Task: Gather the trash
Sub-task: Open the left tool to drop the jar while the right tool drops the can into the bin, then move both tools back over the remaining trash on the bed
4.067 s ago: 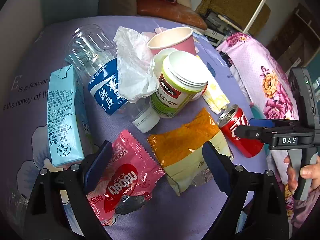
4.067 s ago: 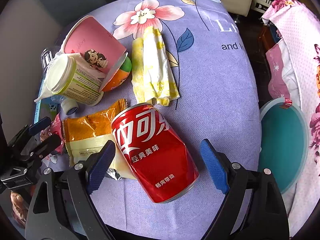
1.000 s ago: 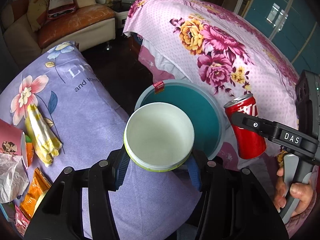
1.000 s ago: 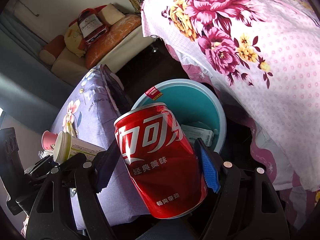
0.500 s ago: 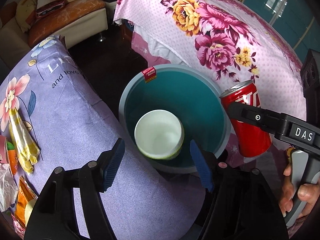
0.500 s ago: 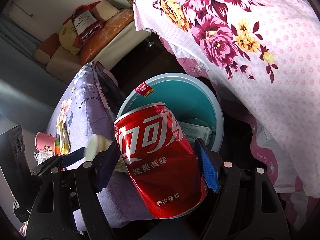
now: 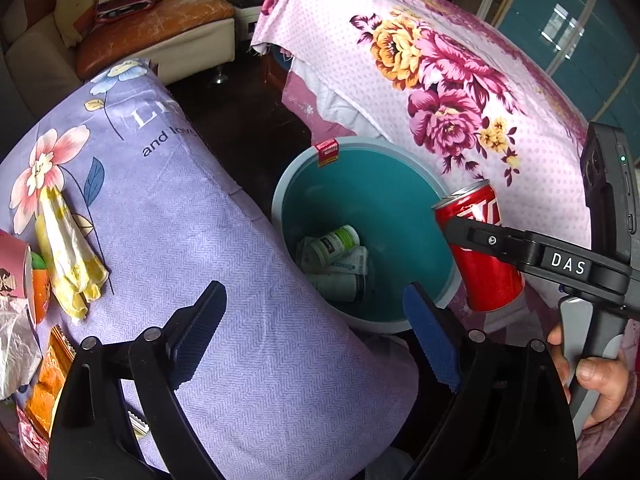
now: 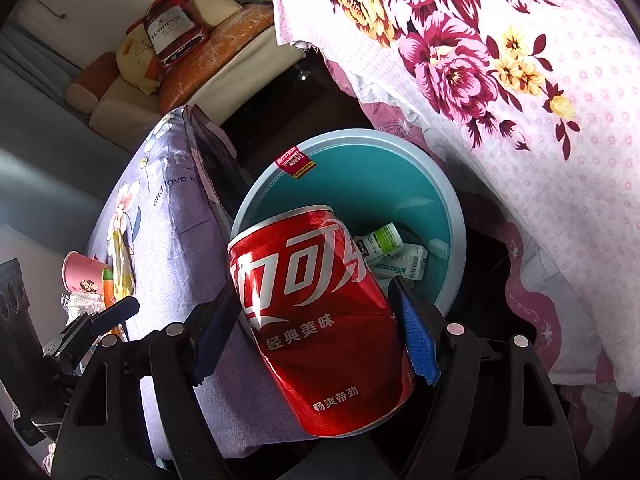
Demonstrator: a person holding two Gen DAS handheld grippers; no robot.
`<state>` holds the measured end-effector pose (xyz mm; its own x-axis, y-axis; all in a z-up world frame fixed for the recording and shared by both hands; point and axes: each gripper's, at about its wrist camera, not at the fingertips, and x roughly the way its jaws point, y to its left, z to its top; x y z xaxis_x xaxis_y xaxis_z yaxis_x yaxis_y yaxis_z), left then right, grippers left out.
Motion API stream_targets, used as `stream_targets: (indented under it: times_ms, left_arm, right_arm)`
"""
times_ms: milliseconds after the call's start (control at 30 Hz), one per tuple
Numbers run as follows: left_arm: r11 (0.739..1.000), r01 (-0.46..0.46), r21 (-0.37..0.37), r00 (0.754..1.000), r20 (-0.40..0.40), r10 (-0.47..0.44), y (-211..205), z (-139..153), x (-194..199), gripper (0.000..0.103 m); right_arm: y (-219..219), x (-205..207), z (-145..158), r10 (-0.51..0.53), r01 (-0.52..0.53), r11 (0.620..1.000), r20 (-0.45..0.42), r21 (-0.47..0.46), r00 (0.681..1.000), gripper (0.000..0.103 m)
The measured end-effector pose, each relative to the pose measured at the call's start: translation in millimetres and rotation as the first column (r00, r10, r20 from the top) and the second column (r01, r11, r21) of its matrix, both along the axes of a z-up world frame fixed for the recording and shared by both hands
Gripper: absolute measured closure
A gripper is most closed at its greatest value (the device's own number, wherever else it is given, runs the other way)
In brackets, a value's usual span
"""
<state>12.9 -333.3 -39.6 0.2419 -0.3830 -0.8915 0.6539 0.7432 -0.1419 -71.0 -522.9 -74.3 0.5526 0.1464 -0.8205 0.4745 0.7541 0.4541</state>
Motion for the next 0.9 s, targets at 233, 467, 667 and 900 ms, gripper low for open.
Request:
stream_targets:
  times_ms: [233, 467, 667, 900]
  left_arm:
    - [0.999, -0.041, -0.017, 0.999, -0.024, 0.041, 24, -1, 3, 0.012]
    - [0.997, -0.077, -0.03, 0.996, -0.05, 0.075, 49, -3, 4, 0.012]
    - [0.992, -0.112, -0.054, 0.993, -0.047, 0.11, 75, 4, 3, 0.012]
    - [0.984, -0.164, -0.068, 0.986, -0.041, 0.161, 120, 11, 4, 0.012]
  right_arm:
    - [13, 10, -5, 0.024, -0.024, 1.0, -0.031, 0.0, 0.999, 0.031]
    - [33, 20, -4, 0.053, -0.053, 0.999, -0.052, 0.005, 0.997, 0.028]
    - [52, 25, 7, 0.082, -0.083, 0.996, -0.053, -0.022, 0.995, 0.026]
    - [81, 31, 18, 0.126, -0.129, 0.991, -0.067, -0.042, 0.99, 0.024]
